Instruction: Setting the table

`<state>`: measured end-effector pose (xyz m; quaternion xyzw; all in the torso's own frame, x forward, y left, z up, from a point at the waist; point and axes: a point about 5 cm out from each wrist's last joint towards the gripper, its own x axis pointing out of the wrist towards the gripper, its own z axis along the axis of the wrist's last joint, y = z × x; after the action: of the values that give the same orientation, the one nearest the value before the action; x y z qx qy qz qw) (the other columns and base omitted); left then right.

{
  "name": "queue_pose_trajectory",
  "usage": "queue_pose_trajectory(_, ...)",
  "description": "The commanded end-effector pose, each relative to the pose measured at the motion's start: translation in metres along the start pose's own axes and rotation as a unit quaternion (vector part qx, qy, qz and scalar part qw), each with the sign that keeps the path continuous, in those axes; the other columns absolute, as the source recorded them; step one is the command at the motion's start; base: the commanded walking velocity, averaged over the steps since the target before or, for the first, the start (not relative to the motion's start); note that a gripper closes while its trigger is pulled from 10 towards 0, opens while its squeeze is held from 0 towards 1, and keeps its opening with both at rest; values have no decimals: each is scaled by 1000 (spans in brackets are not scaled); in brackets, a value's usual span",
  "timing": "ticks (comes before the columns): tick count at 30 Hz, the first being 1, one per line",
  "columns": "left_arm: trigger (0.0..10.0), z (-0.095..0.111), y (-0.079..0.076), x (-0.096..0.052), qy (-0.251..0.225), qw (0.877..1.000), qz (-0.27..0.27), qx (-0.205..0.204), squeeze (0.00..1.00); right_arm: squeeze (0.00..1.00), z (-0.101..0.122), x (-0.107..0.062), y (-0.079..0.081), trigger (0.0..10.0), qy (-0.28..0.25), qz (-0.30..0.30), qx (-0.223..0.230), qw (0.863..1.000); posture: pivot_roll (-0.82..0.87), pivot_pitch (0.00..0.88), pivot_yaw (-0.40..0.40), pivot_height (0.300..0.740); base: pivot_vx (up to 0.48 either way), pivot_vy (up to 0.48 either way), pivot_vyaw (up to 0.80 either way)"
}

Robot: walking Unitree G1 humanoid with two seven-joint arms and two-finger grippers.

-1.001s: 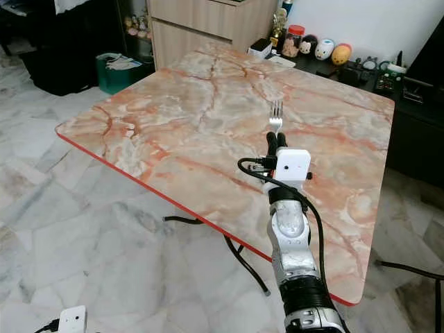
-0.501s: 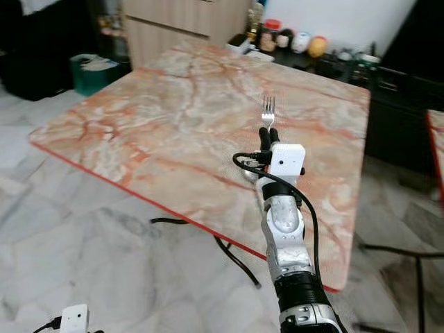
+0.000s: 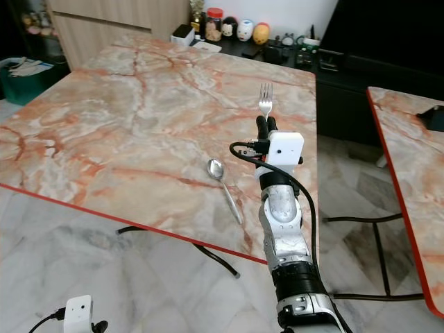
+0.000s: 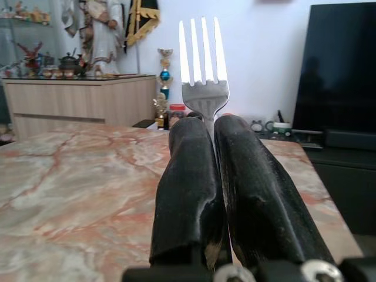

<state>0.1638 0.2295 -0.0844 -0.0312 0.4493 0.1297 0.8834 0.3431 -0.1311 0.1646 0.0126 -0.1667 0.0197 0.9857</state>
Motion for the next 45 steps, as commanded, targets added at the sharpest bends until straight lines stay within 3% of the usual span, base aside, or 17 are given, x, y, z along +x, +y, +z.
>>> queue_pose_trajectory(1,10000,-4,-3,-1,5,1000,-1,6,0,0,1,3,-3,10000,3,-4,0,1000,35,0,-110,740,0,0,-769)
queue_pose_trajectory(15,10000,-2,-6,0,2,1000,-4,5,0,0,7,11,1,10000,-7,2,3,1000,32,0,-108,740,0,0,-766)
queue_pose_trajectory(45,10000,-4,-5,-1,7,1000,-4,17,0,0,12,15,6,10000,-30,9,4,1000,34,0,-102,740,0,0,0)
